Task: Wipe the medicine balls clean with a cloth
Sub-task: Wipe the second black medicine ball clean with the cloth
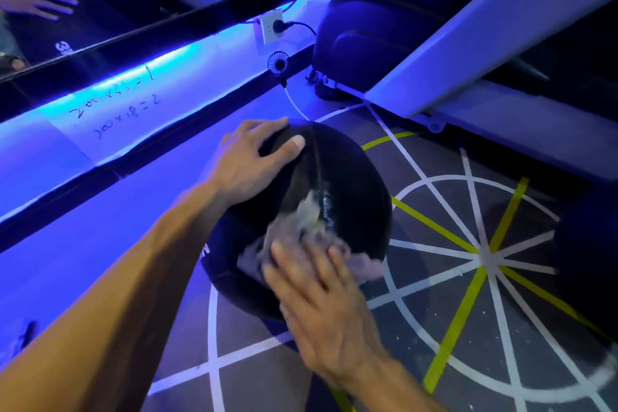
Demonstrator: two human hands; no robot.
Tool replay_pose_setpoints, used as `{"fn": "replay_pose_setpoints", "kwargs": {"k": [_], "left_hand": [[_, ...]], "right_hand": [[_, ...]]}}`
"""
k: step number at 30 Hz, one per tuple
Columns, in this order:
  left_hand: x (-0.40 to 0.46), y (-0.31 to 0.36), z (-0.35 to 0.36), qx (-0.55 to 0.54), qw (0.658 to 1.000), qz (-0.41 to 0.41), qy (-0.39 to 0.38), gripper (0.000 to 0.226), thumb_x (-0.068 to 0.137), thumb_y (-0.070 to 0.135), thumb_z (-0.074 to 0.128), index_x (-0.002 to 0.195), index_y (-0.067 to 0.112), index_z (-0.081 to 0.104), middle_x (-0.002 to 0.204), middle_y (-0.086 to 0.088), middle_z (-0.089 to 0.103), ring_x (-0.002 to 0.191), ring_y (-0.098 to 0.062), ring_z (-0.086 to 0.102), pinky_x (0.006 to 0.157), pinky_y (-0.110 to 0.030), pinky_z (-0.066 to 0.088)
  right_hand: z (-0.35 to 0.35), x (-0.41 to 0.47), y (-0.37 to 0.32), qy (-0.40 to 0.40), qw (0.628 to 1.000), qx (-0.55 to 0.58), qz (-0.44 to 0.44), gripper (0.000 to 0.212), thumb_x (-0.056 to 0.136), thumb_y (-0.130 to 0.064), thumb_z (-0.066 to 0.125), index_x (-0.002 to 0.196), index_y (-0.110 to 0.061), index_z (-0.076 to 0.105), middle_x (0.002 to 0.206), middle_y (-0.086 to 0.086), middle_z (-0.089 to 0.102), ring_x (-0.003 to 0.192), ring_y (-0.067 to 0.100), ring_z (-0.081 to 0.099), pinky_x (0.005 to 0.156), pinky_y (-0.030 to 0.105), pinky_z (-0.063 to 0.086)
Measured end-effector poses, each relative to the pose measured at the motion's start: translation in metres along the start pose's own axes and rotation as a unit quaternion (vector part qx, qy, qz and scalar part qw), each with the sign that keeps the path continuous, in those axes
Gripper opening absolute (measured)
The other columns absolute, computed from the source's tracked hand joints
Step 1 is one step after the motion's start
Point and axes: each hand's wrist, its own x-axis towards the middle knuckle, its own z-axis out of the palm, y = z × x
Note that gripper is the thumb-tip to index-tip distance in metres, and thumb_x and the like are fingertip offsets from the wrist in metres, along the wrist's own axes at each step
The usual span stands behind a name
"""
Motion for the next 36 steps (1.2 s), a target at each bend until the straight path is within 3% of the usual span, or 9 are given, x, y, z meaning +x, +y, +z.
{"fn": "replay_pose_setpoints", "kwargs": {"k": [4,6,9,12,16,19,27,31,36], "left_hand": [[0.001,-0.007,0.004,0.0,1.0,0.007,0.012,0.079,0.076,0.09,0.04,0.142,0.049,0.052,0.147,0.013,0.05,0.14,-0.017,0.042,0.12,-0.045,0.03],[0.004,-0.008,0.004,-0.012,1.0,0.004,0.007,0.079,0.074,0.09,0.042,0.141,0.049,0.053,0.146,0.013,0.05,0.14,-0.016,0.043,0.12,-0.045,0.031],[0.007,-0.008,0.004,-0.018,1.0,-0.002,0.009,0.078,0.073,0.091,0.043,0.14,0.05,0.053,0.145,0.015,0.05,0.139,-0.015,0.043,0.119,-0.046,0.033],[0.007,-0.009,0.004,-0.026,1.0,-0.009,0.014,0.078,0.071,0.092,0.044,0.138,0.052,0.054,0.143,0.016,0.051,0.138,-0.016,0.044,0.118,-0.046,0.035],[0.006,-0.012,0.003,-0.024,0.999,-0.011,0.026,0.079,0.071,0.093,0.042,0.138,0.052,0.054,0.144,0.016,0.05,0.138,-0.016,0.044,0.117,-0.046,0.034],[0.003,-0.01,0.006,-0.022,0.999,-0.01,0.027,0.077,0.072,0.092,0.043,0.138,0.052,0.054,0.143,0.016,0.051,0.137,-0.017,0.044,0.117,-0.046,0.035],[0.01,-0.013,0.003,-0.032,0.999,-0.016,0.032,0.077,0.073,0.091,0.042,0.137,0.051,0.055,0.142,0.016,0.051,0.137,-0.015,0.044,0.118,-0.046,0.033],[0.009,-0.011,0.007,-0.019,0.999,-0.011,0.038,0.075,0.074,0.091,0.042,0.137,0.052,0.055,0.14,0.019,0.051,0.136,-0.014,0.045,0.117,-0.046,0.034],[0.007,-0.009,0.008,-0.017,0.997,-0.004,0.07,0.067,0.078,0.085,0.048,0.134,0.049,0.06,0.135,0.018,0.053,0.13,-0.011,0.05,0.11,-0.04,0.041]], "right_hand": [[-0.004,-0.003,0.02,-0.028,0.998,-0.038,-0.035,0.063,0.095,-0.025,0.052,0.156,-0.022,0.037,0.148,-0.001,0.054,0.139,0.027,0.042,0.127,0.04,0.012],[-0.015,0.03,0.036,0.012,0.998,-0.003,0.056,0.055,0.106,-0.027,0.036,0.159,-0.017,0.03,0.157,0.003,0.047,0.146,0.028,0.039,0.127,0.043,0.016],[-0.026,0.076,0.061,0.057,0.97,0.109,0.208,0.054,0.109,-0.031,0.029,0.161,-0.015,0.027,0.168,-0.002,0.023,0.157,0.016,0.016,0.127,0.044,0.017],[-0.027,0.059,0.055,0.067,0.978,0.117,0.16,0.05,0.107,-0.022,0.045,0.155,-0.009,0.041,0.166,0.002,0.031,0.156,0.024,0.022,0.125,0.048,0.023],[-0.018,-0.004,0.025,0.067,0.988,0.101,0.09,0.048,0.095,-0.008,0.061,0.143,-0.012,0.057,0.159,0.001,0.043,0.151,0.028,0.033,0.123,0.036,0.03],[-0.012,-0.022,0.024,0.058,0.991,0.086,0.084,0.05,0.096,-0.011,0.055,0.146,-0.016,0.053,0.161,-0.005,0.042,0.151,0.024,0.035,0.123,0.032,0.03],[-0.02,0.009,0.03,0.024,0.993,0.068,0.09,0.052,0.102,-0.02,0.05,0.153,-0.02,0.044,0.164,-0.007,0.035,0.154,0.019,0.027,0.12,0.045,0.032],[-0.017,0.005,0.02,0.069,0.986,0.102,0.112,0.055,0.097,-0.007,0.061,0.149,-0.022,0.051,0.16,-0.009,0.041,0.153,0.02,0.031,0.116,0.046,0.04],[-0.032,0.006,0.024,0.109,0.967,0.178,0.145,0.04,0.087,0.0,0.077,0.124,-0.015,0.074,0.138,-0.009,0.064,0.138,0.009,0.051,0.113,0.026,0.043]]}}
